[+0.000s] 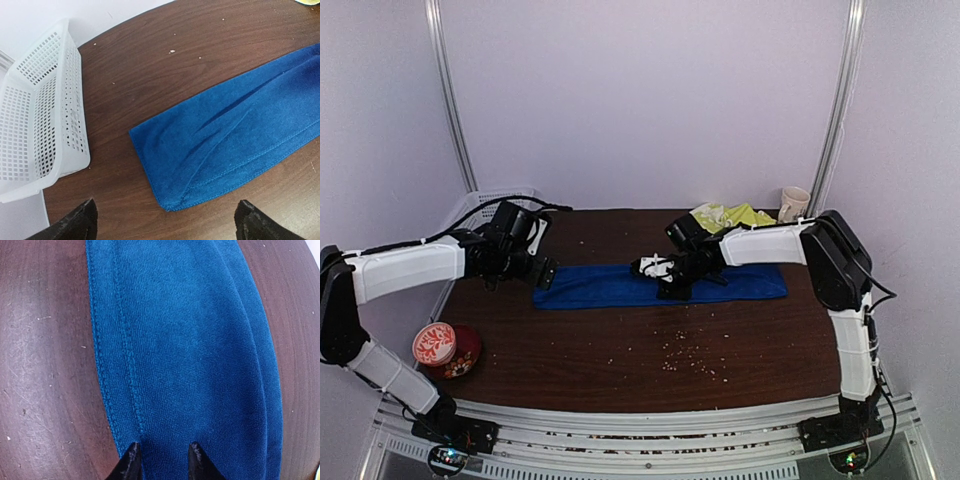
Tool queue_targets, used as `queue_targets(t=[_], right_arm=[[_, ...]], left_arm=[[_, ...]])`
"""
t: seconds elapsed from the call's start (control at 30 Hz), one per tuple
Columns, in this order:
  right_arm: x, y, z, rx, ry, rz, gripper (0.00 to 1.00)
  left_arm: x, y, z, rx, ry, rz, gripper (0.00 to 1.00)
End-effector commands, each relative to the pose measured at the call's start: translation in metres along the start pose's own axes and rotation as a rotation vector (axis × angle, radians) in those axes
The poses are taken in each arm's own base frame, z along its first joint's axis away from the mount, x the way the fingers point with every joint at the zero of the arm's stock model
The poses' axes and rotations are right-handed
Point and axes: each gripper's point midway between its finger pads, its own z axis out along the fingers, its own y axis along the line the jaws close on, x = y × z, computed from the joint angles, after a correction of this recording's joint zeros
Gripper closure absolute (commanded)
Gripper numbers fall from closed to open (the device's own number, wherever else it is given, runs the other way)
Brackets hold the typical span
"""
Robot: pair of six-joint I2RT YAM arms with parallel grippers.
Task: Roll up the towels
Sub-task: Adjust the towel at the center of the board.
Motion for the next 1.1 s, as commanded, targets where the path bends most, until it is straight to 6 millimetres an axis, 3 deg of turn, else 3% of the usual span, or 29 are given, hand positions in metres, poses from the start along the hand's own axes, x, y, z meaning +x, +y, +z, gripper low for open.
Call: queue_targets(t=[0.0,0.17,0.4,0.7,1.07], right_arm=[[0.003,-0.003,0.004,0.011,0.030,0.004,0.69],[0.006,-0.002,0.008,0.008,0.040,-0.003,0.73],[0.013,0.008,0.009,-0.037,0.056,-0.029,0.89],[0.001,0.012,-0.009,-0.056,0.001,-0.052,0.99],[0.002,0.020,-0.028,-0.079,0.003,-0.070,1.00]], left_arm=[[-0.006,-0.005,-0.006,0.029,-0.009,0.016,0.02],[-0.004,-0.005,-0.002,0.025,0.000,0.019,0.02],[0.002,-0.007,0.004,0.023,0.013,0.026,0.02],[0.006,-0.008,0.009,0.022,0.026,0.030,0.02],[0.009,-0.011,0.012,0.033,0.036,0.036,0.02]])
